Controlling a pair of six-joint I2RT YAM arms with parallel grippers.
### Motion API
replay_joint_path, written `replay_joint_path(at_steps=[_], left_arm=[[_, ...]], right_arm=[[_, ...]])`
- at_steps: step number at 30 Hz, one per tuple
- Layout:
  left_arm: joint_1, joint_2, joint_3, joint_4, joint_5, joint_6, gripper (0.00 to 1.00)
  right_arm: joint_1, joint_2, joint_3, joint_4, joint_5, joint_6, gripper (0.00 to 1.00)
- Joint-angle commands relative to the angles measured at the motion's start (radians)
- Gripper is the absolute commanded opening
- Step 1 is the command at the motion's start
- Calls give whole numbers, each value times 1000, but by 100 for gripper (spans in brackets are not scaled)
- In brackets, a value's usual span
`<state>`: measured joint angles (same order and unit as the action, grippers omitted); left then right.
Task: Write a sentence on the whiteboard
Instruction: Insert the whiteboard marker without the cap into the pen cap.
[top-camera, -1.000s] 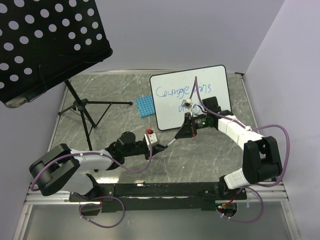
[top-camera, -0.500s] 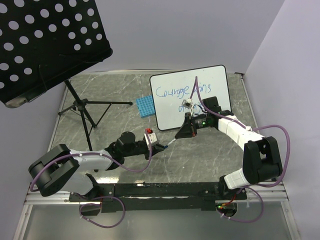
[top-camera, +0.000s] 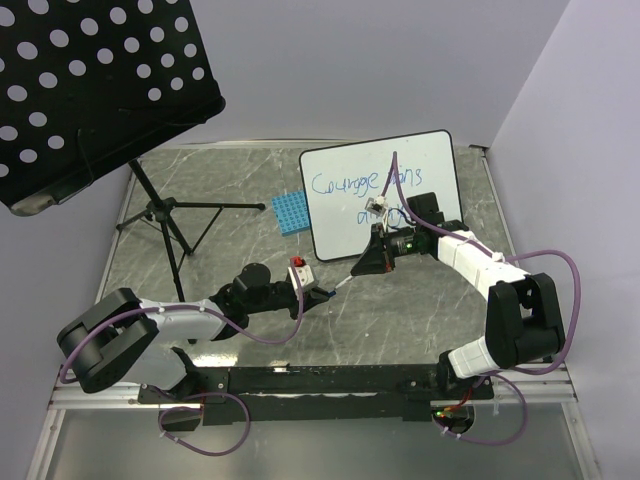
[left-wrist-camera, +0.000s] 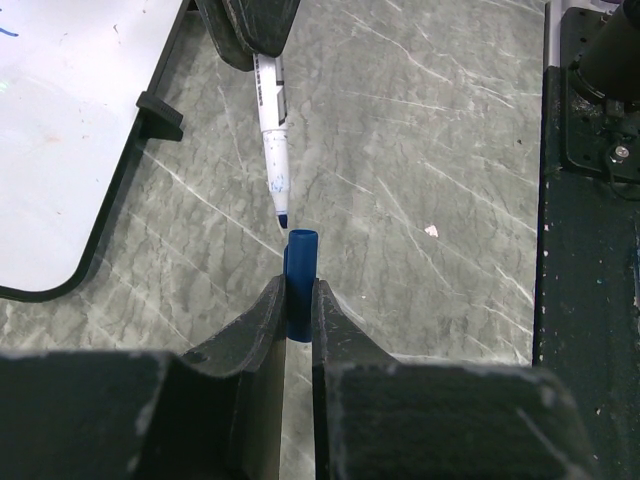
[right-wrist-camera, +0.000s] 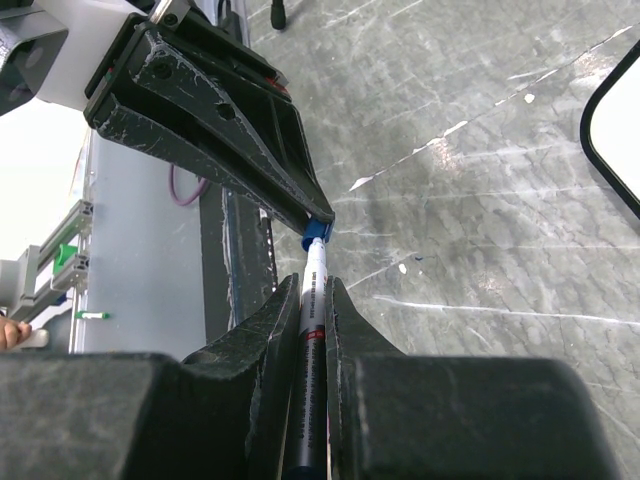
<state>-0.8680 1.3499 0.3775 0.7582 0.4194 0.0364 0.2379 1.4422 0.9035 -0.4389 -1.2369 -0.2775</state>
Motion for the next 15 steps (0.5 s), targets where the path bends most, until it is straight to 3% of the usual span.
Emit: replay_joint_path(at_steps=[1,15], left_arm=[[-2,-14,23,36,1,-13,1],[15,-17,40,30,5,-64,1]], right_arm=[[-5,-31,32,28,-15,-6,0],[-2,-9,34,14,-24,-14,0]])
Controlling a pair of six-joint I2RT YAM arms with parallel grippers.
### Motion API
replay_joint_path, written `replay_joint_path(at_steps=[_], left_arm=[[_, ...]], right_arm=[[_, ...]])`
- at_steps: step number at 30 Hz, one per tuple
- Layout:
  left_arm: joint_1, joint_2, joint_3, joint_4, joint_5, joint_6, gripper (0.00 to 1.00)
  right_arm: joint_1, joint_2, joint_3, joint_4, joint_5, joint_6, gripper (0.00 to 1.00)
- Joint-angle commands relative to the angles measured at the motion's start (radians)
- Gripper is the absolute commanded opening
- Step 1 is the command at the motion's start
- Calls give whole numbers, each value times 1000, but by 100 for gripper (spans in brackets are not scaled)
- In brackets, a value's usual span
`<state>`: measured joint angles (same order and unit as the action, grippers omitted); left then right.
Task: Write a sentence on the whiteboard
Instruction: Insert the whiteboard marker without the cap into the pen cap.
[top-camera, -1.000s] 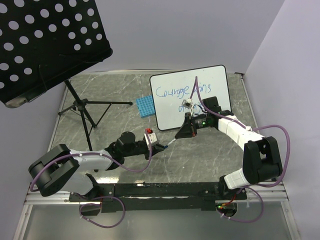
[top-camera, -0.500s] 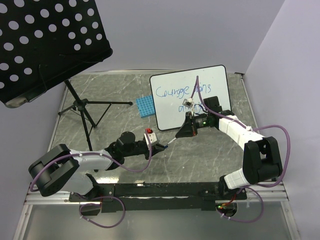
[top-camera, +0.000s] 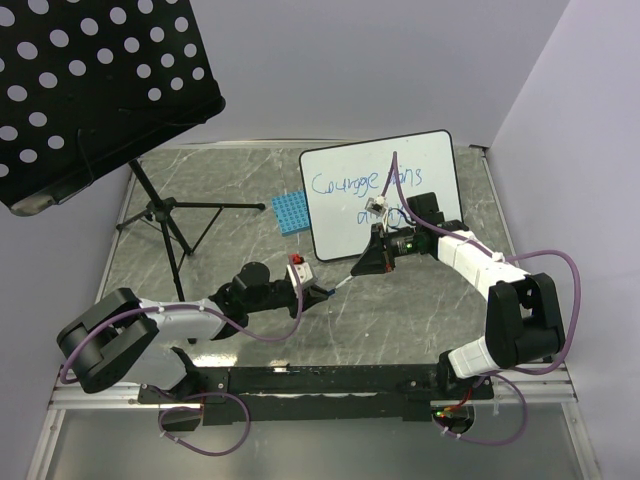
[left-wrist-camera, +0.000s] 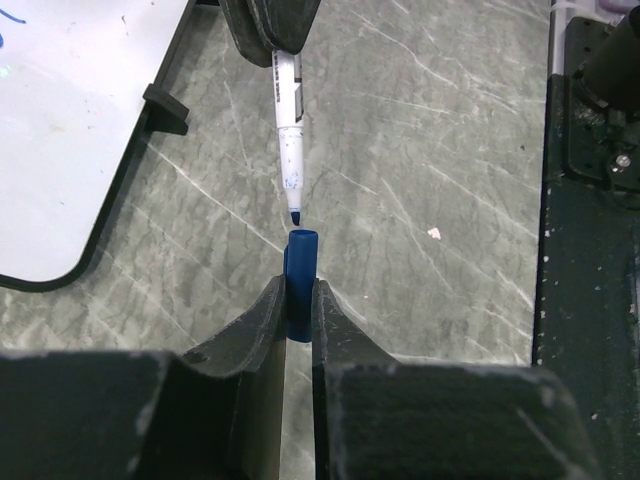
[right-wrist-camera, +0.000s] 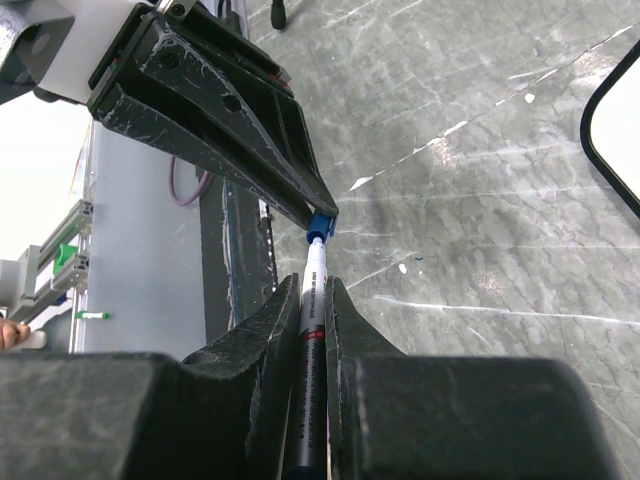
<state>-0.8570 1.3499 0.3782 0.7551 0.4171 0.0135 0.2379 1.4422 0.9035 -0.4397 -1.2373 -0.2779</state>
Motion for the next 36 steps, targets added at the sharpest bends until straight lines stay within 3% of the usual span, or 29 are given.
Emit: replay_joint_path(at_steps=[1,23,36], left_arm=[[4,-17,41,35,9,-41,1],[7,31,100,-7,20,-87,1],[7,101,202,65,80,-239,1]], right_arm=[[-2,-9,34,16,-24,-12,0],[24,4,31,30,-22,-1,0],[63,40,28,48,-34,22,0]])
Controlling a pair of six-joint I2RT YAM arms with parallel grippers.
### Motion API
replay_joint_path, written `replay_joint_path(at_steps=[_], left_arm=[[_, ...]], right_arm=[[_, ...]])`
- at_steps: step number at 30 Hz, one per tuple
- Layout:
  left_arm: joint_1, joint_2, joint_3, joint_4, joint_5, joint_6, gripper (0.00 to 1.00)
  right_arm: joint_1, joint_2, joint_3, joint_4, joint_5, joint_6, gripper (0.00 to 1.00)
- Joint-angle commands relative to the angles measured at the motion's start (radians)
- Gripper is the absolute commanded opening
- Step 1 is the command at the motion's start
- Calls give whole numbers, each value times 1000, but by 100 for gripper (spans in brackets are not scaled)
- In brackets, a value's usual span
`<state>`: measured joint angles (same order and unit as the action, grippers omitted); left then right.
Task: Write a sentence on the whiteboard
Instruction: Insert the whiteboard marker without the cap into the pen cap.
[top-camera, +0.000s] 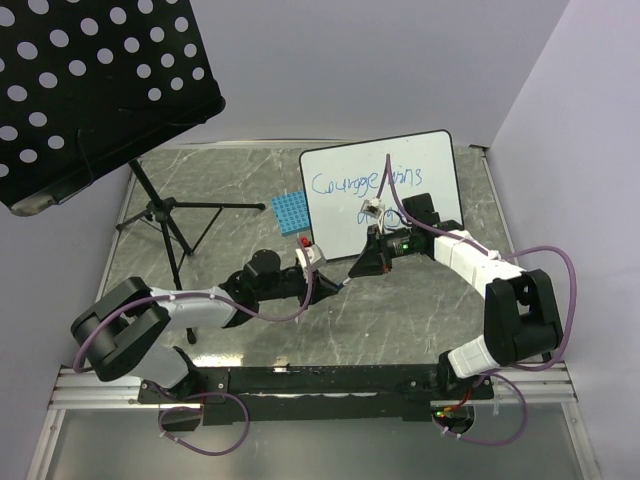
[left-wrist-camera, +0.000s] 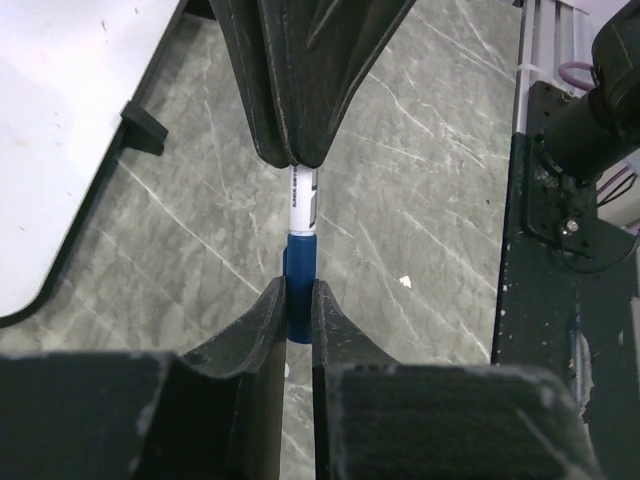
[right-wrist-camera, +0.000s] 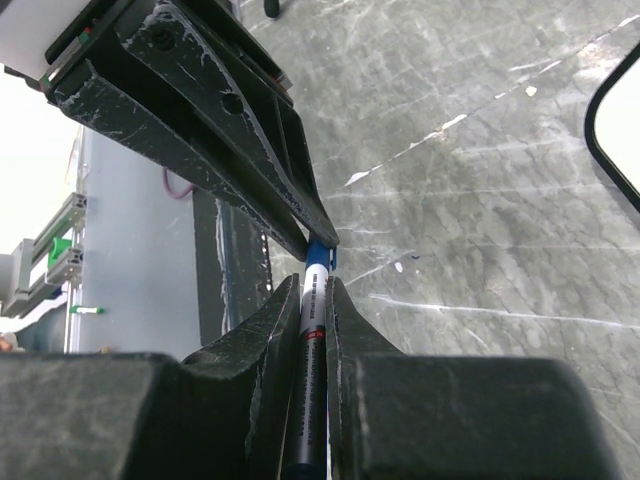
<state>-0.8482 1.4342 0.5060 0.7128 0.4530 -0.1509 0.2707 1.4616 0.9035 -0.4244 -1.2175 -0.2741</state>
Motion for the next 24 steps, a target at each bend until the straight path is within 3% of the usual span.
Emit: replay_joint_path(at_steps=[1,24], left_arm=[[-5,20,83,114,42,-79,1],[-2,66,160,315,4,-102,1]], right_arm=[[32,26,28,32,-57,18,0],[102,120,37,33,-65,35,0]])
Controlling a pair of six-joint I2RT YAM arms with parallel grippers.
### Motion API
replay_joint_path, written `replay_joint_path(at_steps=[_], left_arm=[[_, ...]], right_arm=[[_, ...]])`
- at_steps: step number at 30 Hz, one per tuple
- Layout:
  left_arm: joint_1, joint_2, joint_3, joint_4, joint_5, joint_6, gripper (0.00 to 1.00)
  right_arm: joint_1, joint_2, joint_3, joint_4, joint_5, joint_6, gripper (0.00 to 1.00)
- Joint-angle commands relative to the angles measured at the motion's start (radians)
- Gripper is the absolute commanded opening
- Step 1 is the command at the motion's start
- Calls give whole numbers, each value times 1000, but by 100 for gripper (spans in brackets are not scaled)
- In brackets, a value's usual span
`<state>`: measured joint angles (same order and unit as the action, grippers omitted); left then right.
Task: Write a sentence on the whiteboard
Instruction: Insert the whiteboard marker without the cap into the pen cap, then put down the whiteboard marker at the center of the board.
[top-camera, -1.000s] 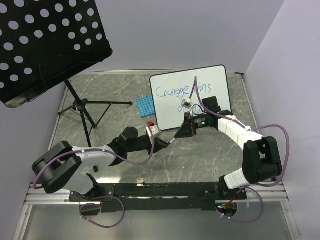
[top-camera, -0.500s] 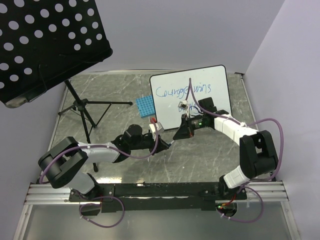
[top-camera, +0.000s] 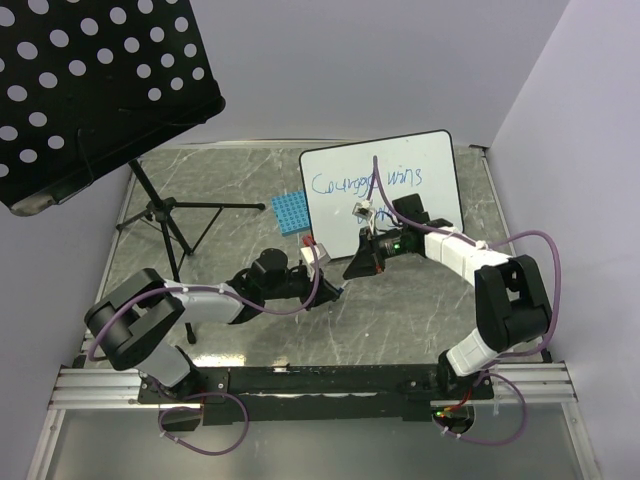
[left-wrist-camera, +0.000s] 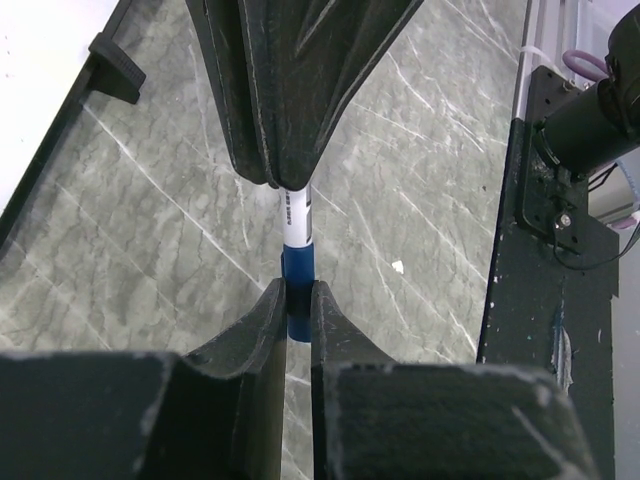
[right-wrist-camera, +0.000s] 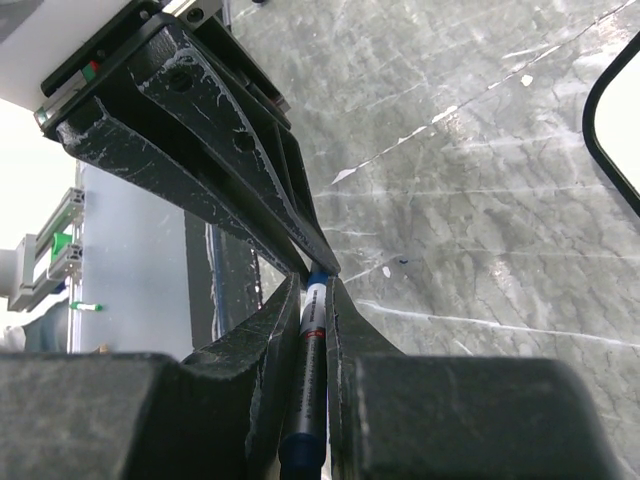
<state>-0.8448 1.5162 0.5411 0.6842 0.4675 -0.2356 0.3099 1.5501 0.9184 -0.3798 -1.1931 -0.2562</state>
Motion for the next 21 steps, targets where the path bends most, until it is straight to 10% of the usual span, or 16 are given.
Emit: replay_joint_path(at_steps=[1,7,11,15,21], left_arm=[[-7,-16,132,336,-7,-15,1],[-2,-36,122,155,51,36,1],[0,-77,71,40,80,62,1],[0,-116,17,-38,95,61,1],[-2,-168,-6,-209,100,64,1]], right_arm=[[63,31,22,-14,-86,14,0],[57,18,39,-77,-20,-37,16],[57,41,71,-145,-11,-81,73],[29,-25,85,-151,39,-97,99],[-109,-165,86,-156,60,-109,100]])
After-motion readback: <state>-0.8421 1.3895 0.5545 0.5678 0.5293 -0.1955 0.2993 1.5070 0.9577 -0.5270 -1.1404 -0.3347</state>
